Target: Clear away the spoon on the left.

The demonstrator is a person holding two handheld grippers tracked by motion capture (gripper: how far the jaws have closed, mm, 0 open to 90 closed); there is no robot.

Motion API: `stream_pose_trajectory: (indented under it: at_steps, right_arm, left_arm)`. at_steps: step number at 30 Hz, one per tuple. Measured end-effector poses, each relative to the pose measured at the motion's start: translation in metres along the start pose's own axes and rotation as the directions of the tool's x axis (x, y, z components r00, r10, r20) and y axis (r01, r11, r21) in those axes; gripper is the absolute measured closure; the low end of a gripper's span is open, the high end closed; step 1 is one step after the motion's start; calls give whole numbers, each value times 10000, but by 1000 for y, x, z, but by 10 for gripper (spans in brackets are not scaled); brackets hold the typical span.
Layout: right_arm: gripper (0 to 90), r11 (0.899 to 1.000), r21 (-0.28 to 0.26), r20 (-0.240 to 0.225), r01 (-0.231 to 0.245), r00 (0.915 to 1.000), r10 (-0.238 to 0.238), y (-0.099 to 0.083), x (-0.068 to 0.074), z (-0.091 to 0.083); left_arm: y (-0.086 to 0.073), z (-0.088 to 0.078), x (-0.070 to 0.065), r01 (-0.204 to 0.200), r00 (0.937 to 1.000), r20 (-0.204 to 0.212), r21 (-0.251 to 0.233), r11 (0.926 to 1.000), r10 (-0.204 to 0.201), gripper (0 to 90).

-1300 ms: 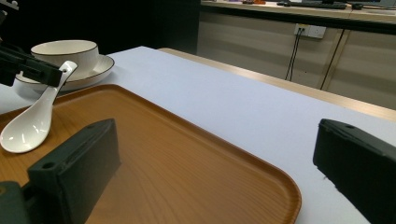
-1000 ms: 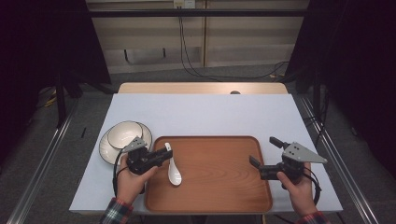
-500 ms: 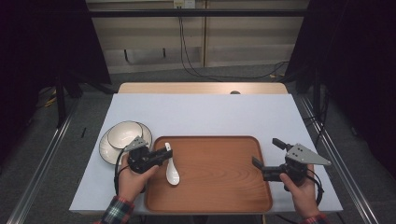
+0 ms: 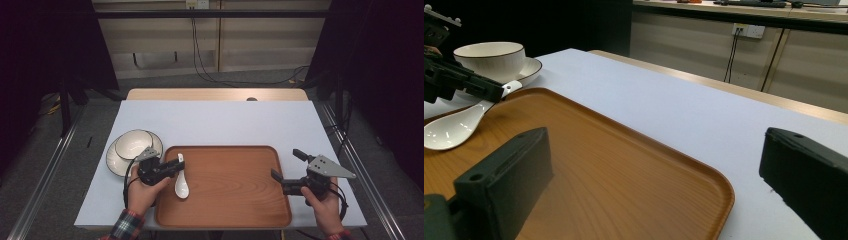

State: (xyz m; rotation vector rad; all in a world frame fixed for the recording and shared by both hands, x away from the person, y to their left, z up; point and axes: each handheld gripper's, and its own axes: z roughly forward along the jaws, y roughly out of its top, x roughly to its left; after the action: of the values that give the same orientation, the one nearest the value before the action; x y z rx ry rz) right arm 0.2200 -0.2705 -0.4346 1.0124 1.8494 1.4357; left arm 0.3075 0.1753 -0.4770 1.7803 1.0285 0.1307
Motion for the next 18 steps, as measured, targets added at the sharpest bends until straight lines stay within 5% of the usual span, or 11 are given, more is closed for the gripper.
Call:
stream_pose_trajectory:
  at_steps: [18]
  right_arm:
    - [2,10000,-7,-3,6,10000,-6,0,0,-1]
  left_arm:
    - [-2,0,0,158,9997,-187,108,9998,-156,652]
